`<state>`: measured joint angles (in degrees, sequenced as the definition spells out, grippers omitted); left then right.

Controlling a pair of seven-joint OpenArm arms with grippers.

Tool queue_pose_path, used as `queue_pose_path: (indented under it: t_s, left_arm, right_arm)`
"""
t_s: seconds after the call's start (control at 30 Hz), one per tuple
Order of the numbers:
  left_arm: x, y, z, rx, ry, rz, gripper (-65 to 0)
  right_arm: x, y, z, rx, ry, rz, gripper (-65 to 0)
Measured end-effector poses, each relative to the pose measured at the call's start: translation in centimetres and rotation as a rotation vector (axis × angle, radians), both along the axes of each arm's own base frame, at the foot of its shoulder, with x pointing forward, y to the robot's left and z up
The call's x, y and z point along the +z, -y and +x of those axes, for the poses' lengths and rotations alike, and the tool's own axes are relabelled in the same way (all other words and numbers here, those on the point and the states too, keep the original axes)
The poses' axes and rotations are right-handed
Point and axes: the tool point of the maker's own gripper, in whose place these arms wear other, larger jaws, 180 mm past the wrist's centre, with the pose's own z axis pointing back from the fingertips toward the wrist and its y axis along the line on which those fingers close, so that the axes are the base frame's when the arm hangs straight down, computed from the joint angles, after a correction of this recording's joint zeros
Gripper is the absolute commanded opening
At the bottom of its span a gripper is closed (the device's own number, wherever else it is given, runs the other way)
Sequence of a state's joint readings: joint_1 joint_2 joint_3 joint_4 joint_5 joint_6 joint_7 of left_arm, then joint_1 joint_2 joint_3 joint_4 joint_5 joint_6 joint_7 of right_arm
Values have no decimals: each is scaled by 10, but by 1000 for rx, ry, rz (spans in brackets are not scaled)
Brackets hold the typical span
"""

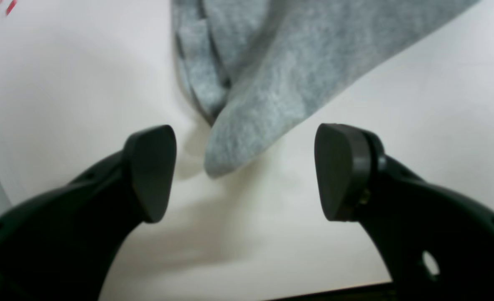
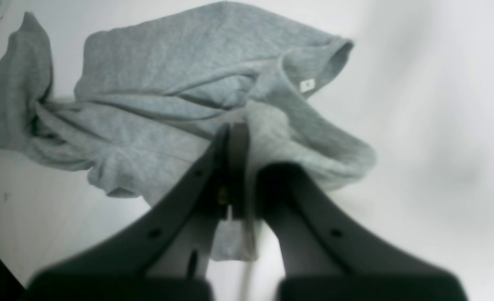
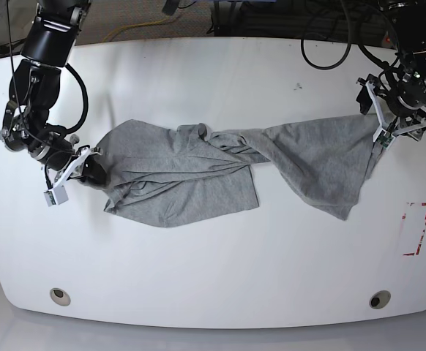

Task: Fold the T-shirt properly
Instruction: 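Release the sleeve with the left gripper and regrasp the shirt body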

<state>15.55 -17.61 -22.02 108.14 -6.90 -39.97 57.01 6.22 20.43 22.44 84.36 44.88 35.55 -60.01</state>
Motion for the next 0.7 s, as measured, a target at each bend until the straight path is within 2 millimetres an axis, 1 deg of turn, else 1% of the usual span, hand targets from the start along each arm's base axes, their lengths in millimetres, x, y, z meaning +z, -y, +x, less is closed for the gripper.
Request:
queue_pose_path:
  t_s: [0.1,0.23,0.3,0.33,0.4,0.47,0.5,0.57,0.6,0.7]
  left_arm:
    - [8,7,5,-15,32,-20,-165]
    - [19,31,16,-50,85,-163,-165]
    - [28,37,24,-68,112,-207,-165]
    - [34,36,29,-73,126,-215,-164]
    - [55,22,48,-39,191,-198,-162]
    - [67,14,60,-5,233,-194,-161]
    - [72,14,68,1,254,-203,-161]
    - [72,19,82,9,267,-254,-161]
    - [67,20,88,27,260,-288,-161]
    - [55,10,109,114,238,-363,-162]
  right_arm:
    - [1,-4,1,5,6,5,-650]
    - [1,-4,0,6,5,5,-650]
    - [1,-5,1,6,6,6,-650]
    - [2,-5,2,6,9,6,-650]
    - [3,-4,2,4,12,3,-650]
    - [4,-4,3,4,14,6,-650]
    - [4,-4,3,5,15,7,-650]
    - [3,-4,3,4,14,6,-650]
    - [4,-5,3,4,17,7,-650]
    - [4,-3,3,2,14,3,-650]
